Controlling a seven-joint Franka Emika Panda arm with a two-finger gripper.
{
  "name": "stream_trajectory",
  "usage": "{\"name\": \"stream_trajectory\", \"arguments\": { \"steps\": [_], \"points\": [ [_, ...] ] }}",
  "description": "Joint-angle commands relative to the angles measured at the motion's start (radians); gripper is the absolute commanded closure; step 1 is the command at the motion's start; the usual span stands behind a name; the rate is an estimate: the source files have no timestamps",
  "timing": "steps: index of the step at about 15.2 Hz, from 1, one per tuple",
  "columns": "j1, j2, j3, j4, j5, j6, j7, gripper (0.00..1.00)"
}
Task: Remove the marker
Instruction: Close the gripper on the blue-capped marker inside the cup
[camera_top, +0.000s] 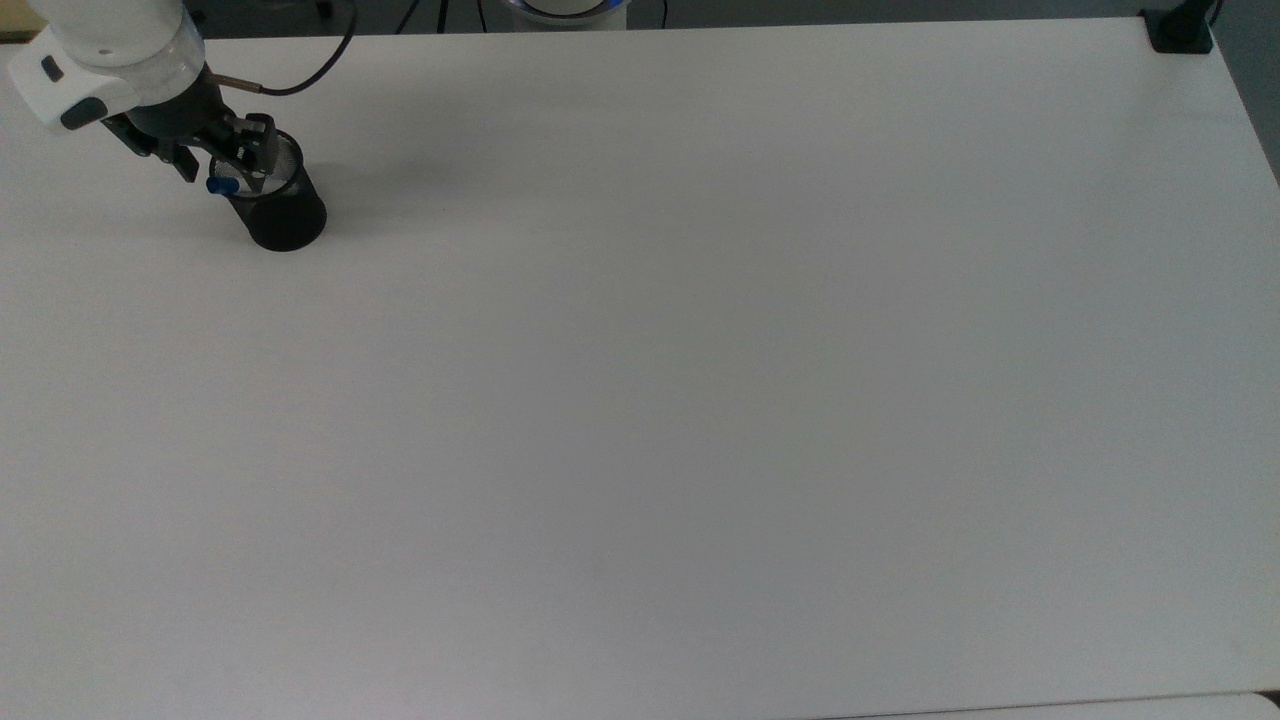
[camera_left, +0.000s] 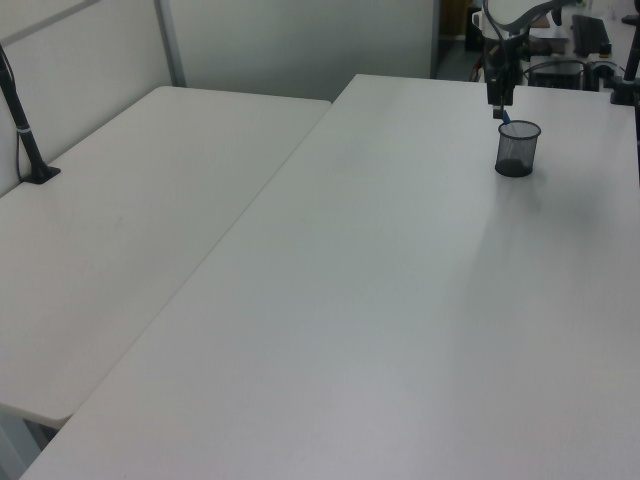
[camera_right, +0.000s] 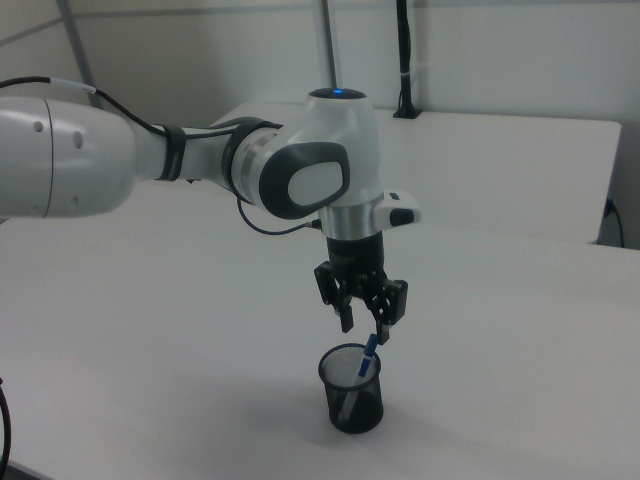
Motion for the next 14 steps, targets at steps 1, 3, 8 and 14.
{"name": "stream_trajectory", "arguments": {
  "steps": [1, 3, 8, 14],
  "points": [
    [0.002, -0.012, -0.005, -0.035, -0.005, 0.032, -0.026, 0.46],
    [0.002, -0.002, -0.005, -0.036, -0.005, 0.051, -0.027, 0.59],
    [-0.007, 0.015, -0.005, -0.035, -0.005, 0.061, -0.047, 0.64],
    [-0.013, 0.012, -0.005, -0.032, -0.001, 0.080, -0.047, 0.71]
  ]
}}
